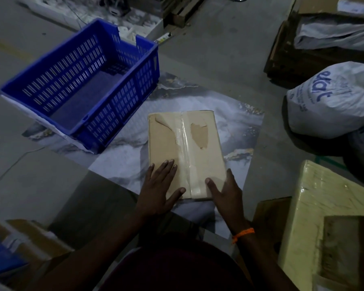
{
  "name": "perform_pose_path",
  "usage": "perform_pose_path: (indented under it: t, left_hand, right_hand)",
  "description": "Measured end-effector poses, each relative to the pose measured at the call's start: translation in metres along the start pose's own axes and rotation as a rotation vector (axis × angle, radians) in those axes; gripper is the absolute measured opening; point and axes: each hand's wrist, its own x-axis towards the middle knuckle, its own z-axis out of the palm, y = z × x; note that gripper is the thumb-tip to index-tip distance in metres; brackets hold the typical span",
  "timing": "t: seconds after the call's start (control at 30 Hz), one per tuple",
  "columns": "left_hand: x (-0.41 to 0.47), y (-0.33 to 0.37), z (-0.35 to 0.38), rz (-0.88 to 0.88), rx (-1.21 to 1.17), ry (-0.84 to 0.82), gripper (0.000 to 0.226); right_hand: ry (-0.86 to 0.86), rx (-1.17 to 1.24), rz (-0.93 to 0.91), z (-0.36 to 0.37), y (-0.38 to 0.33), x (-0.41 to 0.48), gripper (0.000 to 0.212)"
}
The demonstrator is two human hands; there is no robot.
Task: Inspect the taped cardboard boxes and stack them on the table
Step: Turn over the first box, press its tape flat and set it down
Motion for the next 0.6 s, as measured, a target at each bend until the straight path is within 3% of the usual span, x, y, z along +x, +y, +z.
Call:
perform_pose_path:
  t: [0.07,0.17,0.43,0.6]
  left_hand:
    - [0.011,0.002,0.001,0.022,-0.007,-0.008,0.076]
    - [0.03,0.01,0.004,0.066,-0.041,-0.005,0.079]
    - [0.041,0.014,0.001,0.077,-0.236,0.07,0.081]
    - [0.013,-0.028,-0.01,-0.023,-0.256,0.051,0.082]
  right_hand:
    - [0.027,0.03,0.029,-0.013,0.001,0.007,0.056]
    - [0.05,-0.022,-0.01,-0.035,0.006,0.018,0.043]
    - [0.11,-0.023,0.002,-0.058,-0.013,0.018,0.045]
    - [0.206,0.134,-0.215,-0.045,-0.058,-0.008,0.031]
